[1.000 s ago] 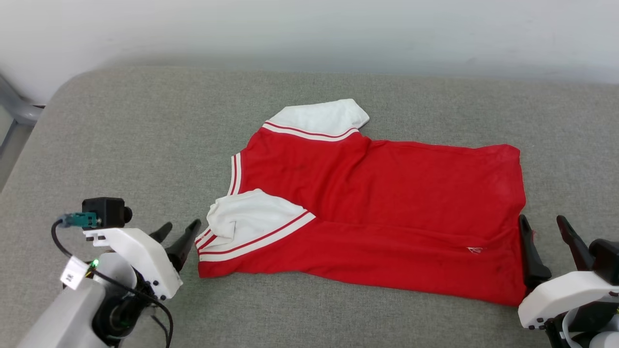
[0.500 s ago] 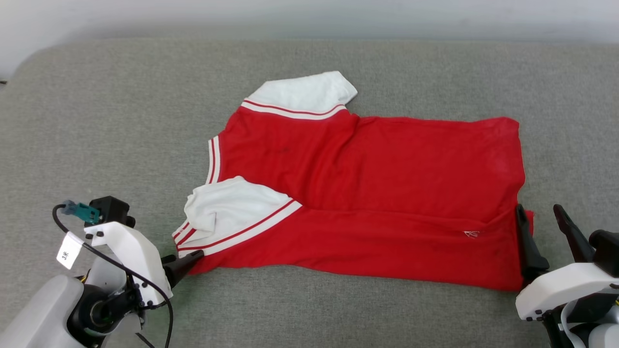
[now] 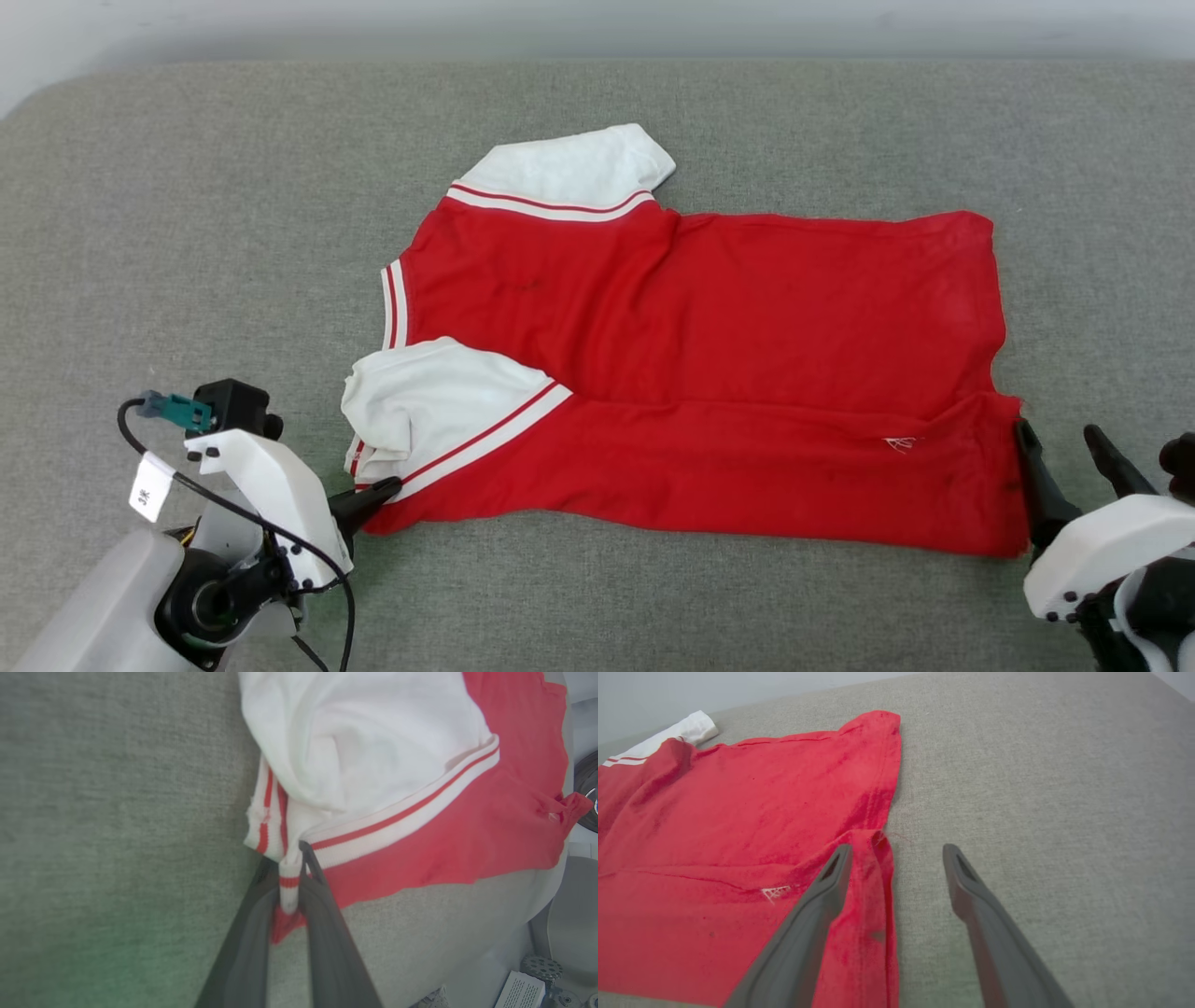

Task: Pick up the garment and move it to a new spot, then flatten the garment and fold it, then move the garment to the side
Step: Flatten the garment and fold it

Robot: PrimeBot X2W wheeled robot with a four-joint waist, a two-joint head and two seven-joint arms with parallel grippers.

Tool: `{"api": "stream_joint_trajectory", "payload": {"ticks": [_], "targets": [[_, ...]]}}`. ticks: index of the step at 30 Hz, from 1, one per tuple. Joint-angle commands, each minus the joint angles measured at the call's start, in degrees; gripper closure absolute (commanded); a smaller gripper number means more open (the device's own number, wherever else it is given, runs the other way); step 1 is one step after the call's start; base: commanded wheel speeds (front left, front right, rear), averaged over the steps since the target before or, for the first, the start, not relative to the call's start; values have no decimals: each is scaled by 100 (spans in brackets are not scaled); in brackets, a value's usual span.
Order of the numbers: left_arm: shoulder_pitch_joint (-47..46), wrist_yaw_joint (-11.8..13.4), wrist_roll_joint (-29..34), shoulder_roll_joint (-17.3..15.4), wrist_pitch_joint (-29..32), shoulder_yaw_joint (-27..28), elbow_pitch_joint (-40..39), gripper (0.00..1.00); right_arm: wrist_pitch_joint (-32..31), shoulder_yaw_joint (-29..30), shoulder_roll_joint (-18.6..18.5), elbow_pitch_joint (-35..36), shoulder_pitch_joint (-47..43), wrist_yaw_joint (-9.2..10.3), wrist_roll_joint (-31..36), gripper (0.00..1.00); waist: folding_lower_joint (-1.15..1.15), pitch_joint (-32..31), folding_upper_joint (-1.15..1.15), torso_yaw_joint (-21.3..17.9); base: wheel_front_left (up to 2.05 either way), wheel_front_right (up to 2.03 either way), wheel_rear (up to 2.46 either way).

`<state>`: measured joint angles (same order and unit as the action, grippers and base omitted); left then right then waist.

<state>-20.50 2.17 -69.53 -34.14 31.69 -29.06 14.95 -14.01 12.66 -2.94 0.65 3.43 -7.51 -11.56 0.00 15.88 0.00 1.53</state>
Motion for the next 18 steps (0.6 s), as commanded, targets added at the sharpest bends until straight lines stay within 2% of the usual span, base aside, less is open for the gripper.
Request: {"api": "stream_joint_trajectory", "payload": {"ticks": [1,5,10,14,18], "targets": [[106,-16,46,62,-8,-87,62,100,-117,42,10,56,-24,4,5,0,0,-29,0,19,0,0,0],[55,-54,222,-71,-277,0,-86,100,-1276,176,-149,254,-120,4,-94,0,0,-142,0,68,0,0,0],[112,60,416,-213,-523,87,-529,100,-2496,61,-352,531,-153,4,-267,0,0,-200,0,146,0,0,0],[111,151,504,-284,-612,128,-875,100,-2912,-117,-434,561,25,4,-329,0,0,-74,0,224,0,0,0],[63,180,544,-292,-623,115,-1064,100,-3054,-261,-435,272,206,4,-356,0,0,92,0,278,0,0,0]]}}
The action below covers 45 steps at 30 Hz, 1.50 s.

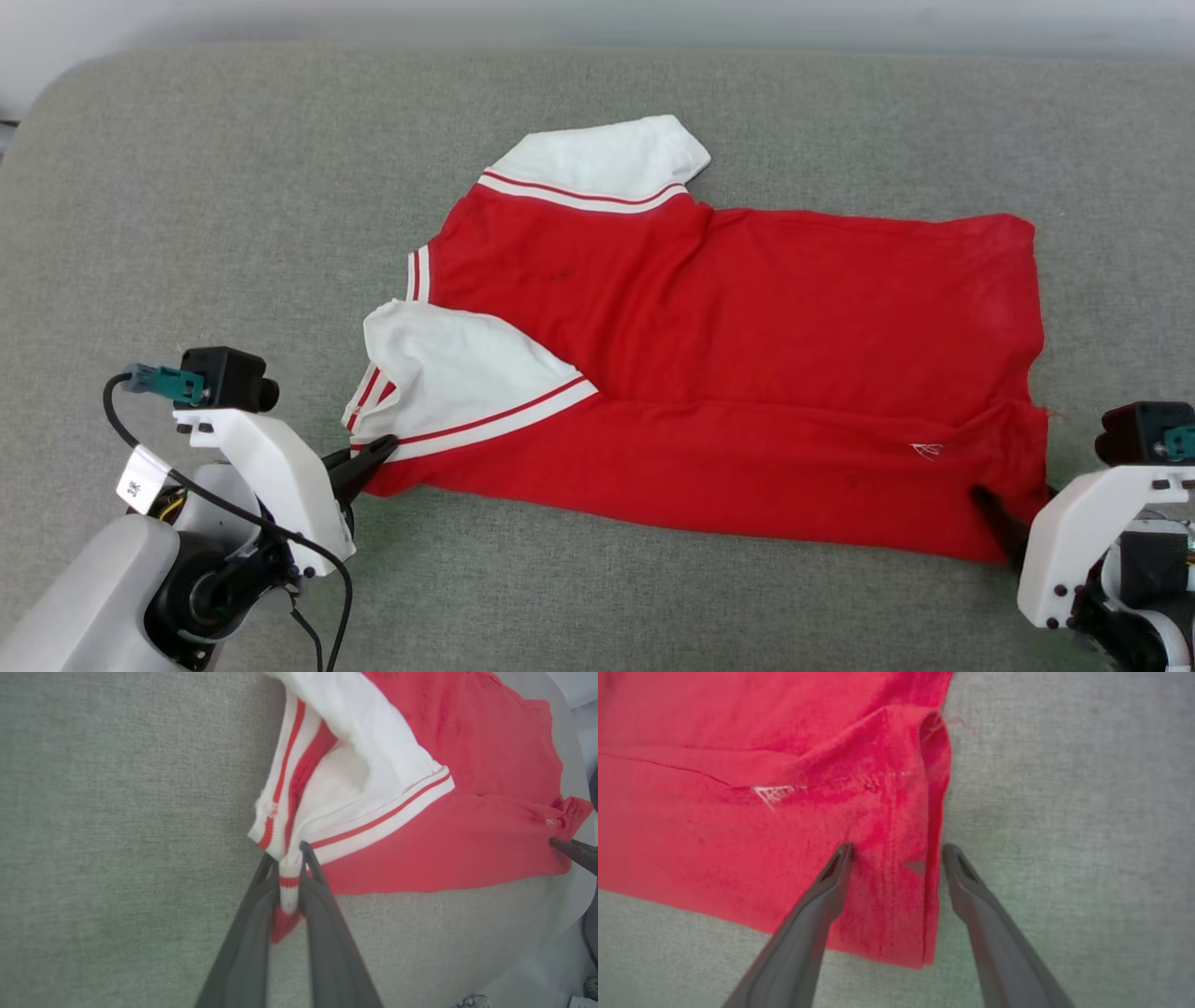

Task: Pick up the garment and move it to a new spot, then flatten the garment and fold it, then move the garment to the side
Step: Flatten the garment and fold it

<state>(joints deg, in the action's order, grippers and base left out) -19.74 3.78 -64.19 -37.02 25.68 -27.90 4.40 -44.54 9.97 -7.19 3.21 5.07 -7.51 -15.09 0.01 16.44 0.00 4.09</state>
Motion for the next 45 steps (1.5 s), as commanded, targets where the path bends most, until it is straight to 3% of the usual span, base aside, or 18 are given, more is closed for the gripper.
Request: {"api": "stream_joint_trajectory", "payload": {"ticks": [1,5,6,8,19,28,35,40,41,42,43,44,45], "targets": [[-19,14,12,10,-28,-9,-26,100,-50,-32,2,-93,72,4,10,0,-1,71,0,35,0,0,0],[-15,-29,20,53,-71,-21,-36,100,-266,-262,155,-448,55,2,-110,0,-1,156,0,58,0,0,0],[-3,-33,20,61,-86,-21,-19,100,-306,-301,189,-504,48,-2,-144,50,-1,164,0,59,0,0,0],[34,-54,9,69,-98,-31,12,100,-320,-340,221,-568,58,-5,-190,100,-1,165,0,57,0,0,0],[290,-96,70,72,-379,-23,118,100,-104,-260,-90,-333,18,3,-170,100,-1,-404,0,88,0,0,0],[1044,233,-73,-9,-413,-43,-44,100,-213,-346,-209,-321,-543,4,-412,100,-1,-1222,0,201,0,0,0],[1814,553,-303,-134,-450,33,-266,100,-342,-313,-147,-67,-1157,4,-562,100,-1,-1517,0,279,0,0,0],[2068,544,-358,-43,-469,-57,-252,100,-330,-225,-35,-43,-1492,4,-514,100,-1,-1552,0,289,0,0,0],[2062,531,-330,-18,-512,-63,-201,82,-300,-206,3,-51,-1525,4,-507,70,-1,-1548,0,286,0,0,0],[2036,507,-325,35,-538,-79,-151,56,-257,-202,43,-64,-1555,4,-519,21,-1,-1548,0,283,0,0,0],[2008,500,-318,94,-562,-104,-106,34,-214,-214,66,-87,-1591,4,-512,0,-1,-1547,0,280,0,0,0],[1947,481,-267,124,-613,-116,-70,0,-148,-224,81,-92,-1609,4,-490,0,-1,-1545,0,274,0,0,0],[1893,468,-251,150,-661,-112,-13,0,-52,-232,98,-68,-1609,4,-487,0,-1,-1548,0,268,0,0,0]]}}
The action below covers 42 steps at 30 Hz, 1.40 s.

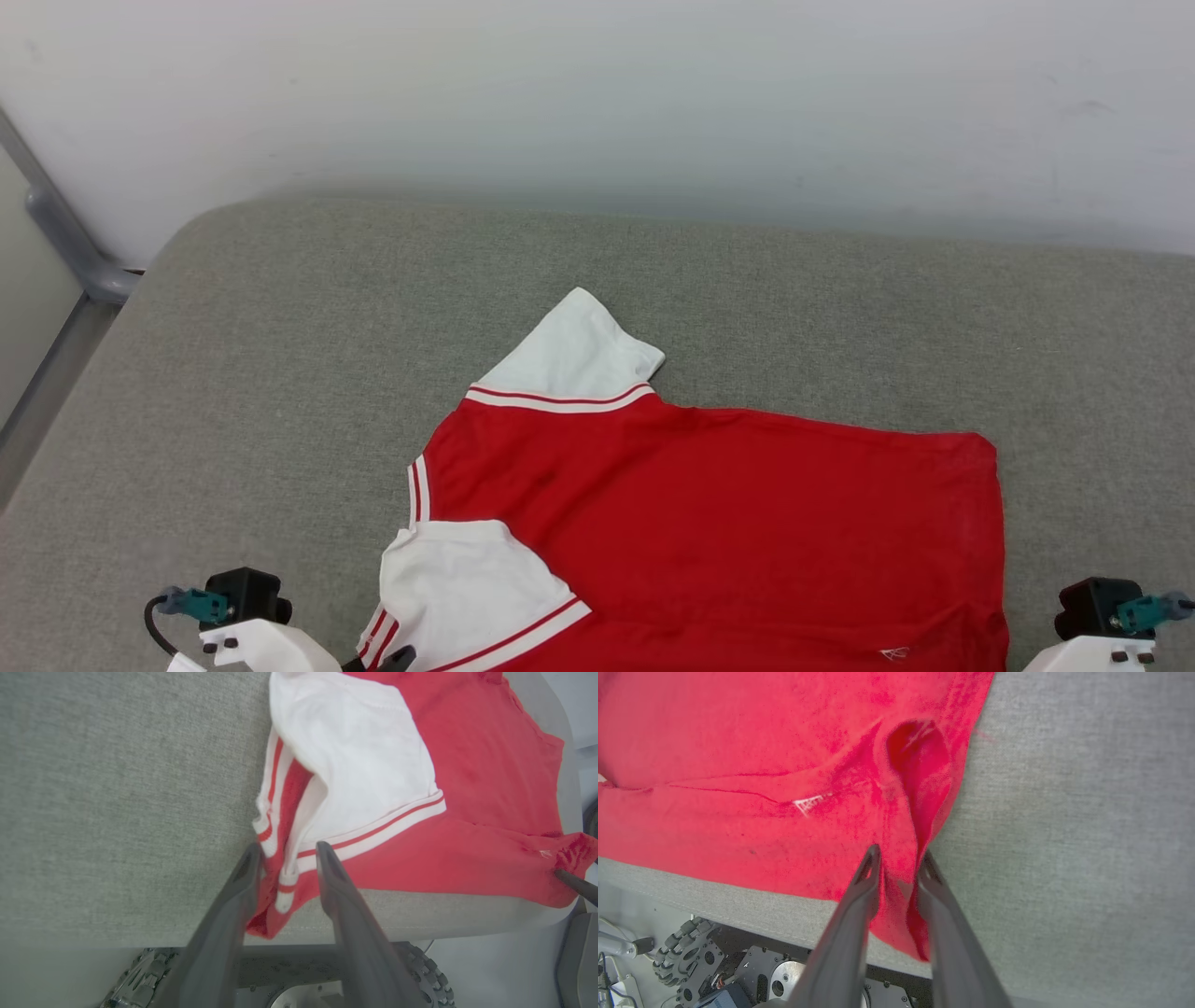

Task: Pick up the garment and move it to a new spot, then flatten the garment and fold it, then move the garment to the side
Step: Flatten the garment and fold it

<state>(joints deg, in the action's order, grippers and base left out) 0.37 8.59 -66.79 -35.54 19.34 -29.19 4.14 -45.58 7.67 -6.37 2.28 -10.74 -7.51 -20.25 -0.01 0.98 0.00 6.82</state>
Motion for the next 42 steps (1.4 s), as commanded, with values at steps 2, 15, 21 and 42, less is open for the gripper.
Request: {"api": "stream_joint_trajectory", "payload": {"ticks": [2,15,21,42], "targets": [[-166,-50,95,44,-131,7,97,0,323,-75,-3,109,-32,4,130,0,1,-4,0,-33,0,0,0],[-959,-203,1335,150,-1743,162,-148,0,3115,-55,219,616,624,4,890,0,1,72,0,-159,0,0,0],[-1315,-198,1867,341,-2690,283,-192,0,3698,81,307,805,873,4,1155,0,1,429,0,-262,0,0,0],[-4066,-1384,1656,418,-2117,274,1187,0,3852,62,354,909,2086,4,1047,0,1,2190,0,-1144,0,0,0]]}}
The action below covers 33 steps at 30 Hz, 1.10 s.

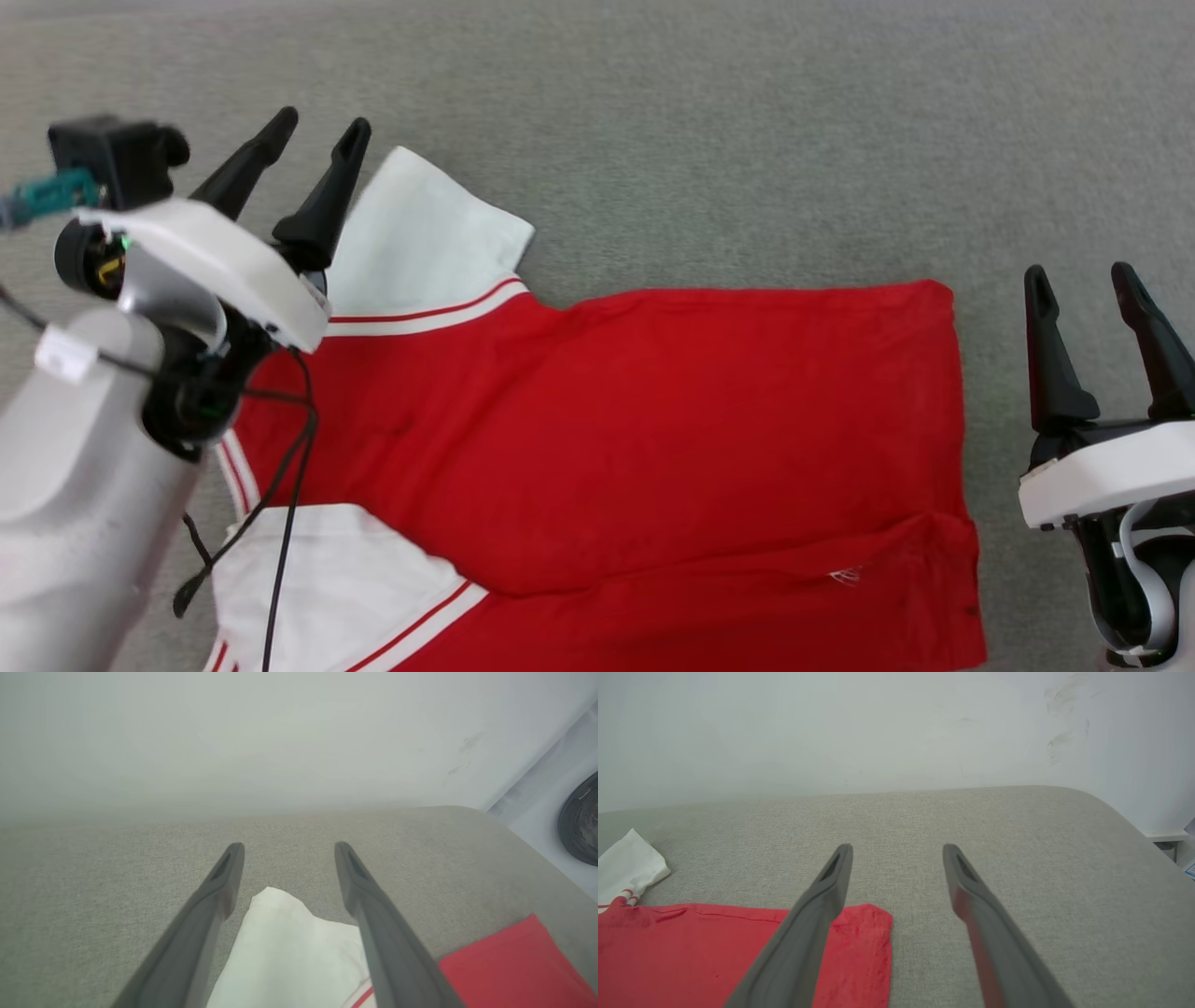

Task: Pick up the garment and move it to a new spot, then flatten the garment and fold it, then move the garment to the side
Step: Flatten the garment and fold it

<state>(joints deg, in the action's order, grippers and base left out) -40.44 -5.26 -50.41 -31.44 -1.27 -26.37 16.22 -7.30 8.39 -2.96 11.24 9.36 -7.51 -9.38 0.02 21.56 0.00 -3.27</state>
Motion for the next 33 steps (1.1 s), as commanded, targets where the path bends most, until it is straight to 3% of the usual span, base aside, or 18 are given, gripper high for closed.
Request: {"api": "stream_joint_trajectory", "payload": {"ticks": [1,9,13,20,21,22,24,33], "targets": [[-149,-46,-50,-46,153,-43,90,0,39,-3,13,-22,106,4,-68,0,-2,172,0,-182,0,0,0],[-918,-211,-869,-500,2314,-444,833,0,209,-8,13,-294,121,4,-273,0,-2,405,0,-523,0,0,0],[-1115,-212,-1064,-663,3077,-597,1093,0,300,-27,13,-399,88,4,-398,0,-2,522,0,-628,0,0,0],[-1002,-180,-1310,-655,4315,-1029,1633,0,365,-62,14,-561,110,4,-544,0,-2,651,0,-729,0,0,0],[-974,-158,-1338,-626,4454,-1080,1695,16,365,-69,14,-571,113,4,-558,0,-2,660,0,-737,0,0,0],[-952,-155,-1349,-593,4550,-1128,1738,57,345,-77,14,-596,111,4,-570,0,-2,668,0,-744,0,0,0],[-972,-170,-1345,-510,4589,-1179,1778,100,292,-97,13,-632,115,4,-622,0,-2,680,0,-749,0,0,0],[-1312,-206,-1213,-456,3909,-996,1663,100,-294,-233,13,-934,409,4,-739,0,-2,520,0,-634,0,0,0]]}}
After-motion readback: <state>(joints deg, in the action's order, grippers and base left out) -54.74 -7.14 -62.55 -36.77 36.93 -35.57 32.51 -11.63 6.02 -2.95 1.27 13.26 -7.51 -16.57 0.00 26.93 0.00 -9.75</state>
